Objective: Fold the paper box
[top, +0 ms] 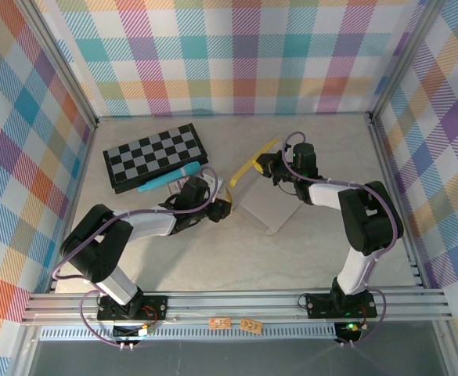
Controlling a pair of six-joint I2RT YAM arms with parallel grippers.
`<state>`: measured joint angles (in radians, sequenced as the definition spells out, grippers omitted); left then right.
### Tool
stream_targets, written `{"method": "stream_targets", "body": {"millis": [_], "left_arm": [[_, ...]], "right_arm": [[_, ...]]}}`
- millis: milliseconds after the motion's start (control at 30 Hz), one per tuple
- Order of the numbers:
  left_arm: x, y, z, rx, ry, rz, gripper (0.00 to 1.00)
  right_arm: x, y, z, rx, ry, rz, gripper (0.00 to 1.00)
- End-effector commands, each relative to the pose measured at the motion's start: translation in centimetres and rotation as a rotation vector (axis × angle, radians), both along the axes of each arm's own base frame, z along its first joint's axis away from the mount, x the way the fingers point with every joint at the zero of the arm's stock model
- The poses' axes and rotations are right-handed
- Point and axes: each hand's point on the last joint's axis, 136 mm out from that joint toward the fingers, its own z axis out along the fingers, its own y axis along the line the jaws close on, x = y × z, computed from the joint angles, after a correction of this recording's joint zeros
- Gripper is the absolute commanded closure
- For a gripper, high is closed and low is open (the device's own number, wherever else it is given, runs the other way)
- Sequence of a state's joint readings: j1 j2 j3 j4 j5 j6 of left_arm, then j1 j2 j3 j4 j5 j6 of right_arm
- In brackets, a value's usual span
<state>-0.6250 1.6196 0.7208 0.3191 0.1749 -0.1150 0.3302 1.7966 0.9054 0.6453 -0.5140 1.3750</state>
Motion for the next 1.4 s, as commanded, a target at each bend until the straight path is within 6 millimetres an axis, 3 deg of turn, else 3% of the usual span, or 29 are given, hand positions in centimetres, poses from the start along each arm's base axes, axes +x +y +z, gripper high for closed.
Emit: {"method": "stream_targets", "body": {"millis": [0,700,1033,1367], "left_arm": [[1.7,-1.1,1.5,-0.024,-0.073,0.01,0.59],[4.0,-3.2,4.6,-0.085,-0.228,-0.038,0.6],[4.5,-3.7,6.3,-0.117,-0.242,-0.035,0.69],[5.0,-4.9,6.9,-0.163,-0.251,-0.034,0.68]], "right_arm": [[-2.0,0.3,-5.4,-0.063,0.186,0.022,1.0],[-2.1,0.6,-4.6,-0.054,0.201,0.04,1.0],[-0.7,0.6,-3.9,-0.021,0.182,-0.003,1.0],[0.4,1.0,-2.4,0.026,0.166,-0.036,1.0]]}}
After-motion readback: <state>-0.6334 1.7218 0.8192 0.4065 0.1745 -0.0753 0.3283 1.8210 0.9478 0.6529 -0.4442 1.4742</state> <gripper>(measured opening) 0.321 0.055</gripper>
